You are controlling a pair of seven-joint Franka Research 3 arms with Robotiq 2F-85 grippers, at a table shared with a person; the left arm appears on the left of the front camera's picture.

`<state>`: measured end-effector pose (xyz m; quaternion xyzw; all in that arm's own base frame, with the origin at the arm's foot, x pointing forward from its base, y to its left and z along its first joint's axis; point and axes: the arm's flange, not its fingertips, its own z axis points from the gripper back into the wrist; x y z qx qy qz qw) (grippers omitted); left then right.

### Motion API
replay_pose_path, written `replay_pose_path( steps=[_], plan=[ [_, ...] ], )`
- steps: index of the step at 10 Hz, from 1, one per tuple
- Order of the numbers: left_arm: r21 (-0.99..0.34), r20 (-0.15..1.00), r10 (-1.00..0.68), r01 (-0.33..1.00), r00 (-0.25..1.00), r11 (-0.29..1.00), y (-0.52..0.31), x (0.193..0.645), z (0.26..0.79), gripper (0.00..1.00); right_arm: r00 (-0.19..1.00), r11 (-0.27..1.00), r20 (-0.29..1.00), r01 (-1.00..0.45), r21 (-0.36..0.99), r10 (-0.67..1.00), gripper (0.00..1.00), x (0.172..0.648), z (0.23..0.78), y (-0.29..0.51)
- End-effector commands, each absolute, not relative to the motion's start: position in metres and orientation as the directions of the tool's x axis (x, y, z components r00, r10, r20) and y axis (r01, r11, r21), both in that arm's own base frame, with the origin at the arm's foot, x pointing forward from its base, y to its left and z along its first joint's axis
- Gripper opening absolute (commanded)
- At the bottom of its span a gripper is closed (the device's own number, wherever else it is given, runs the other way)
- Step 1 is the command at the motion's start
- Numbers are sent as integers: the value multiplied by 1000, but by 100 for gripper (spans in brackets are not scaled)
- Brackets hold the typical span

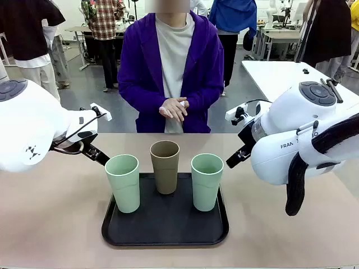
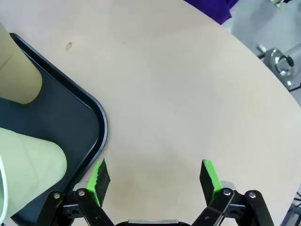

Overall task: Place coasters on the table and set cups on them.
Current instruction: Pick up one Reusable plastic cup and place it on a coaster set by the human.

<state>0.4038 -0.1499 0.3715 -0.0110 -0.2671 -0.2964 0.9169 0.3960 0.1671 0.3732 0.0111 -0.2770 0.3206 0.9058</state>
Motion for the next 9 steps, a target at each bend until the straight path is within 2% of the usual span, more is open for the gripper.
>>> replay_pose_path(
  steps=[1,9],
  plan=[
    [138,496,-538,550,681,824,-150,404,372,100,641,794,509,-587,-157,575,100,396,373,167],
    [138,496,-538,550,681,824,-150,404,372,100,641,794,509,-587,-157,575,100,396,373,167]
  ],
)
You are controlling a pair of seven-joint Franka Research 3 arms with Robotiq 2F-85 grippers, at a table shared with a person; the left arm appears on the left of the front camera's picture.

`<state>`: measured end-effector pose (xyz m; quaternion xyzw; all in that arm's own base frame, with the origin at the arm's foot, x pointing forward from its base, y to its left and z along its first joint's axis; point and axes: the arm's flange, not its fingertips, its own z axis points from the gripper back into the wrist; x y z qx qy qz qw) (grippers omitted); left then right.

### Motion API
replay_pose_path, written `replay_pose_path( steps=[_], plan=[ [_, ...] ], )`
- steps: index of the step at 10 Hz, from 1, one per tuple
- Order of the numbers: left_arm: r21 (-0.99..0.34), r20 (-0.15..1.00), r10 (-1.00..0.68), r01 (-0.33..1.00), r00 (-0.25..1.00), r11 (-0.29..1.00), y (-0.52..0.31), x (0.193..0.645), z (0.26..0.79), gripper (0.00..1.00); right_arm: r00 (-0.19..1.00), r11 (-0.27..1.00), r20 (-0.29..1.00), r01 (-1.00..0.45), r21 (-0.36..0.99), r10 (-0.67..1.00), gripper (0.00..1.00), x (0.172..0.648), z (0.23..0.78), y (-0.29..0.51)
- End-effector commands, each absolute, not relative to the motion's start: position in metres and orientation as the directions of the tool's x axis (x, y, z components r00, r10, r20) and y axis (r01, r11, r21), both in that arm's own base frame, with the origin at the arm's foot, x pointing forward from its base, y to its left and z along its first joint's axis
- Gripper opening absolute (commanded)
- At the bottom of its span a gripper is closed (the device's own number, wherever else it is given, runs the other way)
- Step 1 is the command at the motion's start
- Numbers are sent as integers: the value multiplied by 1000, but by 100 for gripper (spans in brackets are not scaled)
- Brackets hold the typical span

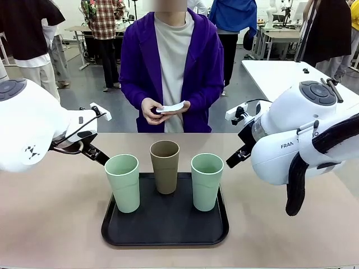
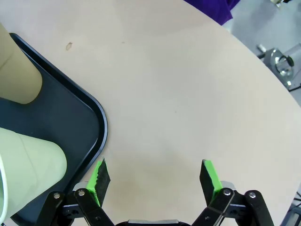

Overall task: Place coasters on the table and set cups on them.
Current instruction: Pick up one Reusable plastic cup and place it on a coaster set by the human.

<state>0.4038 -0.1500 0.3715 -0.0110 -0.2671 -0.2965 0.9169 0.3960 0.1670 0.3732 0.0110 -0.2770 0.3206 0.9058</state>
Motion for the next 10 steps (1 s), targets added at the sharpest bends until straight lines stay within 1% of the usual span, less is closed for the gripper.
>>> replay_pose_path(
  steps=[1,4,5,6,7,8,10],
  plan=[
    [138,496,-538,550,681,824,-150,404,372,100,641,794,509,-587,-157,575,100,396,373,167],
    [138,496,-538,550,681,824,-150,404,372,100,641,794,509,-587,-158,575,100,396,373,167],
    [171,458,-547,534,701,828,-137,407,379,100,656,778,452,-608,-160,605,100,396,379,164],
    [129,444,-559,567,700,813,-124,403,401,100,675,770,395,-619,-156,623,100,389,392,165],
    [105,421,-587,606,691,789,-118,387,425,100,702,767,321,-623,-154,635,100,371,408,166],
    [59,369,-600,627,709,777,-115,363,444,100,729,772,258,-616,-155,634,100,346,427,165],
    [62,249,-631,638,735,767,-113,308,473,100,755,776,180,-611,-159,631,100,280,463,168]
  ],
)
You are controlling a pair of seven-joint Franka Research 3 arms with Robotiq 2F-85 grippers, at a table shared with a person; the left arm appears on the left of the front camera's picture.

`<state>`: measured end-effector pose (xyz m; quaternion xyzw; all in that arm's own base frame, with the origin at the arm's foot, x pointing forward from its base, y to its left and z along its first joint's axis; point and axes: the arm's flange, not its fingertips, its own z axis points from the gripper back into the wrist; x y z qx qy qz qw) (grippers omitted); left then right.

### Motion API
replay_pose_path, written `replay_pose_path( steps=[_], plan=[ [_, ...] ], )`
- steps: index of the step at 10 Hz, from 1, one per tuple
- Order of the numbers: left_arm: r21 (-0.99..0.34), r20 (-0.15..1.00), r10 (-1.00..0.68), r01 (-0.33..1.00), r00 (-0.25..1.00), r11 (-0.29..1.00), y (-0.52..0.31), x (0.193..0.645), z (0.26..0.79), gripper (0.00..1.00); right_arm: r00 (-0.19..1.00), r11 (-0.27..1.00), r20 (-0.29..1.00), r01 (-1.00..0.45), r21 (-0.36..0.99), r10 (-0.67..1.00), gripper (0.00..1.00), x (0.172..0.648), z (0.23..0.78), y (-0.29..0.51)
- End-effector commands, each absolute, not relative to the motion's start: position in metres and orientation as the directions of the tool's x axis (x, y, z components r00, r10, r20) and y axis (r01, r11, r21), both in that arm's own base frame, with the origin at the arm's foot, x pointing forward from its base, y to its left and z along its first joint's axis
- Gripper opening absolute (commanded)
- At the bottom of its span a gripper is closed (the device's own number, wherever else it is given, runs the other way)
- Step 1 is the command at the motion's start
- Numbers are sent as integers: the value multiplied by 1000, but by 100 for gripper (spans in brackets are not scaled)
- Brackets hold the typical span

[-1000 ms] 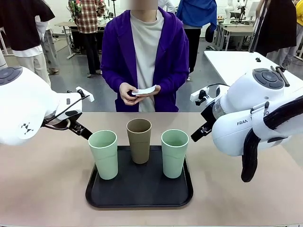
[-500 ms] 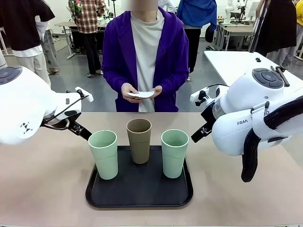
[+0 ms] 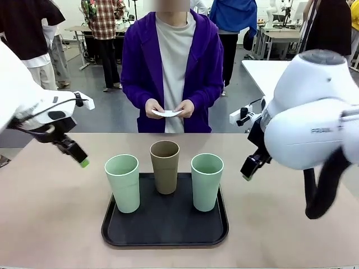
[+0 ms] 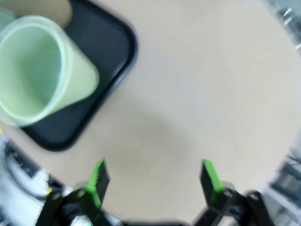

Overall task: Place coasters on the table and set cups on them.
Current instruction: Pick up one Reusable plastic cup and place it on a coaster set by the human.

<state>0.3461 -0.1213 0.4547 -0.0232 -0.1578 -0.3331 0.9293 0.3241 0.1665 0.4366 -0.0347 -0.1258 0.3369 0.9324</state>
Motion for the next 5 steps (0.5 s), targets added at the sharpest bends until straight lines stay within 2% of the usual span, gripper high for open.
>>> replay_pose_path(
  steps=[1,2,3,4,5],
  plan=[
    [49,221,-639,646,737,762,-110,288,483,100,762,780,169,-601,-172,625,100,248,471,171],
    [35,210,-629,638,748,770,-108,270,486,100,748,771,189,-613,-171,636,100,221,471,174],
    [79,231,-579,578,782,812,-110,261,482,100,729,746,174,-623,-236,663,100,211,463,174],
    [38,217,-645,654,733,756,-114,296,489,100,752,769,164,-612,-184,638,100,261,482,176],
    [38,217,-645,654,733,756,-114,296,489,100,752,769,164,-612,-184,638,100,261,482,176]
  ],
)
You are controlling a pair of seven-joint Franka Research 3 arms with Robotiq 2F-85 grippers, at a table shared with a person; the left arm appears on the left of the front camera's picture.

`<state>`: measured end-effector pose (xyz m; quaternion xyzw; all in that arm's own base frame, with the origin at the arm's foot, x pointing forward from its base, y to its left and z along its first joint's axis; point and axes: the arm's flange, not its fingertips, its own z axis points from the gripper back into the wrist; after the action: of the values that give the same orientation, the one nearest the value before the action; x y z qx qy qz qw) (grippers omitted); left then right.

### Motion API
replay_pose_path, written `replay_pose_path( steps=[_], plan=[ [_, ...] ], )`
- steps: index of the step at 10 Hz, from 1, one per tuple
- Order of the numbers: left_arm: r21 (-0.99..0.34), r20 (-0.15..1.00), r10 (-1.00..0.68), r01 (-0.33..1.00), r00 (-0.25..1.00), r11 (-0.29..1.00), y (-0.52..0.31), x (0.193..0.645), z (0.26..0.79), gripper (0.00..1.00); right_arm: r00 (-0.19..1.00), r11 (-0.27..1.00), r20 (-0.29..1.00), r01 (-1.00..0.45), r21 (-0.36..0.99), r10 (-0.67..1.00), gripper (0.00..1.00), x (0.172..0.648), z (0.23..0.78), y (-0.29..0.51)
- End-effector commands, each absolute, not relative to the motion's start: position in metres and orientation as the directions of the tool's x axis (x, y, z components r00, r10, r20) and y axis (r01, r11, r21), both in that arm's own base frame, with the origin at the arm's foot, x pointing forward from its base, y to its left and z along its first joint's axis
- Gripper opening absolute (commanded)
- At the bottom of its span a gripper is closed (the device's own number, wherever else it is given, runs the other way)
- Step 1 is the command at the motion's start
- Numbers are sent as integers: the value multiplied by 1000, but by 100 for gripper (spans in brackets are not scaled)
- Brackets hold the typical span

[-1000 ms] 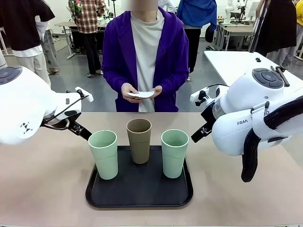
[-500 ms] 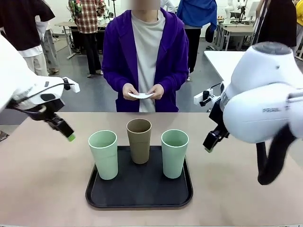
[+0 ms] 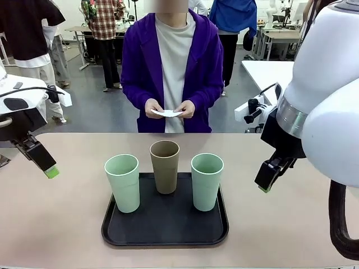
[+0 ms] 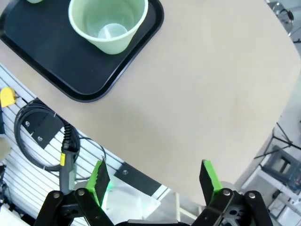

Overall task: Place coasters on the table and set cups on them.
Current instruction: Pick up one Reusable plastic cup and place it on a coaster set by the human.

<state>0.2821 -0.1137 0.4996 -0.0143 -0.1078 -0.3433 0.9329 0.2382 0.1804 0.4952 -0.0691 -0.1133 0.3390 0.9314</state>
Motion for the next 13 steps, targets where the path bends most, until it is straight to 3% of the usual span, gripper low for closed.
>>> replay_pose_path(
  steps=[1,3,4,5,6,9,13],
  plan=[
    [49,214,-634,640,743,766,-113,278,503,100,738,754,168,-620,-216,654,100,231,499,183],
    [-301,389,-495,615,777,729,-82,287,499,100,772,729,441,-609,312,457,100,248,493,134],
    [-516,459,-392,598,797,613,-56,289,504,100,859,624,463,-488,610,219,100,255,493,93],
    [-682,477,-301,564,826,466,-29,303,504,100,894,508,445,-410,757,58,100,262,482,59],
    [-804,460,-203,502,864,317,3,318,496,100,925,400,377,-327,856,-50,100,266,464,26],
    [-948,277,-87,287,957,137,100,340,450,100,973,219,155,-117,969,-168,100,277,397,-46],
    [-967,168,63,153,984,202,120,338,433,100,951,138,67,-25,990,-302,100,262,357,-94]
  ],
)
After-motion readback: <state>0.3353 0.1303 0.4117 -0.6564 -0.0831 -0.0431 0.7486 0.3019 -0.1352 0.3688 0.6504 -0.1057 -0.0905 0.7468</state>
